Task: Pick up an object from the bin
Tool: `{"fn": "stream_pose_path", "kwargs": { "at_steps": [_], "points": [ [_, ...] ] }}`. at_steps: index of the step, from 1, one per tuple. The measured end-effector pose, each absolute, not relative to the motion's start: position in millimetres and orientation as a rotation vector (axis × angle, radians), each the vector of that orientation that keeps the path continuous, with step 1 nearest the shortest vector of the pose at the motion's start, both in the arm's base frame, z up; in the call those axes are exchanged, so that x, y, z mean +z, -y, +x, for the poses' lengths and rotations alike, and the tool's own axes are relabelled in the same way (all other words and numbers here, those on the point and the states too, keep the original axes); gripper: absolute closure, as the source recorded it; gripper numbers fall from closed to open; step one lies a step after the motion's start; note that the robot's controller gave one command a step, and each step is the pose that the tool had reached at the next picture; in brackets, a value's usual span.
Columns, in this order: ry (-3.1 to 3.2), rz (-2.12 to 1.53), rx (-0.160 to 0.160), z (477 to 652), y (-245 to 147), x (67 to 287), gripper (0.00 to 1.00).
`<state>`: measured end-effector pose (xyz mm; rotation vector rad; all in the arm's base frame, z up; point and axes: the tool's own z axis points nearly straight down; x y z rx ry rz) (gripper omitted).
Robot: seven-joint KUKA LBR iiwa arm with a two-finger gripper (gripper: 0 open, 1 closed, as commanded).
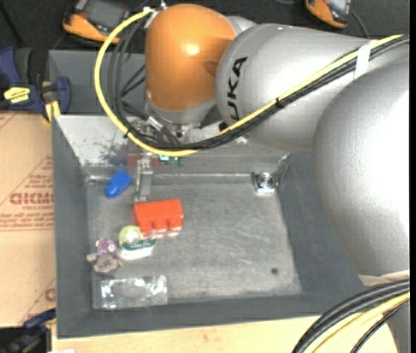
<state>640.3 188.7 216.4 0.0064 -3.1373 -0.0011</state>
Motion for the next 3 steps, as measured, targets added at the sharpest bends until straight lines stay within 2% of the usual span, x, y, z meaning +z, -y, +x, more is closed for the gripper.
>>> {"fn": "stream_pose_path", "kwargs": {
  "at_steps": [1, 2, 3],
  "points": [
    [3.123, 0.310, 0.003, 619.4, -180.3, 115.9, 0.00],
    [3.118, 0.372, 0.001, 607.7, -134.5, 69.0, 0.00],
    [3.129, 0.373, -0.005, 611.9, -138.5, 77.4, 1.00]
  ]
}}
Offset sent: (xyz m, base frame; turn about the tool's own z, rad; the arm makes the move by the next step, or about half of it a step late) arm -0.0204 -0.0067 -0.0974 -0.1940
